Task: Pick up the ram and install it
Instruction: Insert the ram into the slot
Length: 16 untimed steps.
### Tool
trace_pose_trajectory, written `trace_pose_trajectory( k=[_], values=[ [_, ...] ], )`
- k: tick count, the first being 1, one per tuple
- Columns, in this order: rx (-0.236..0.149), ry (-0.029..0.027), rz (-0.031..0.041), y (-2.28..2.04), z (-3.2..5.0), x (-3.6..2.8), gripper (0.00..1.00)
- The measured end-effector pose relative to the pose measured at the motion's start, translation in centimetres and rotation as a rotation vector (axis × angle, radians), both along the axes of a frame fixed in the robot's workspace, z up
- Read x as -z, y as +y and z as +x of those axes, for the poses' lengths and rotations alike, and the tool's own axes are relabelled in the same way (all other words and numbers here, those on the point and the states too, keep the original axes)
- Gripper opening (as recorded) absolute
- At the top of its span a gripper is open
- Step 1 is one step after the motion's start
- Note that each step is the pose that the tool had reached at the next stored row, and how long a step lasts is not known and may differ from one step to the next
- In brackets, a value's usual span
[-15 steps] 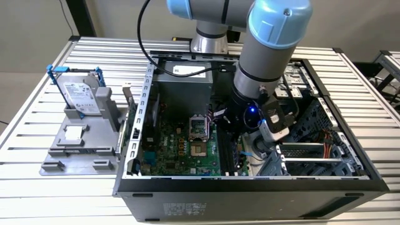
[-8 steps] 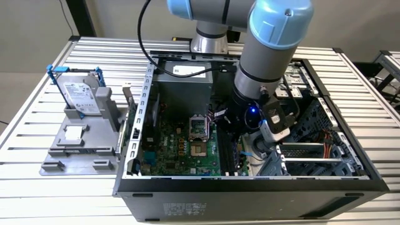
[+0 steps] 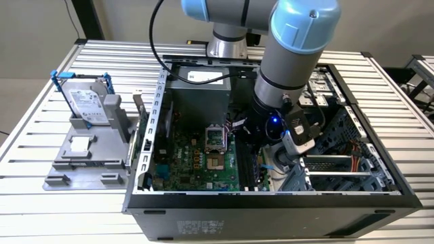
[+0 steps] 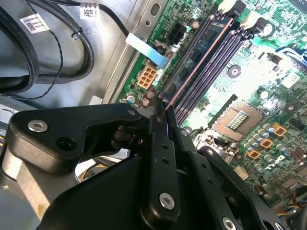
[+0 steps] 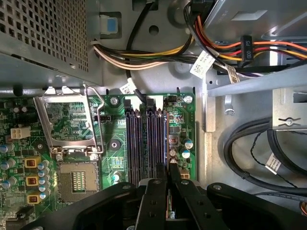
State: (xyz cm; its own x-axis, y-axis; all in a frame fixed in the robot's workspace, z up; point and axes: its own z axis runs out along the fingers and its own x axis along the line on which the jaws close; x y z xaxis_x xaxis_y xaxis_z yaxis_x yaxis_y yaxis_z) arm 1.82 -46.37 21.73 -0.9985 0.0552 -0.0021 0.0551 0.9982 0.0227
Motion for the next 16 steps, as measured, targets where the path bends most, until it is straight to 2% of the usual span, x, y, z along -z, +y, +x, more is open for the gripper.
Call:
trace_pose_trajectory(
  k=[16],
  values=[
    [0.001, -0.0005, 0.0001, 0.01, -0.09, 0.02, 0.0]
  ],
)
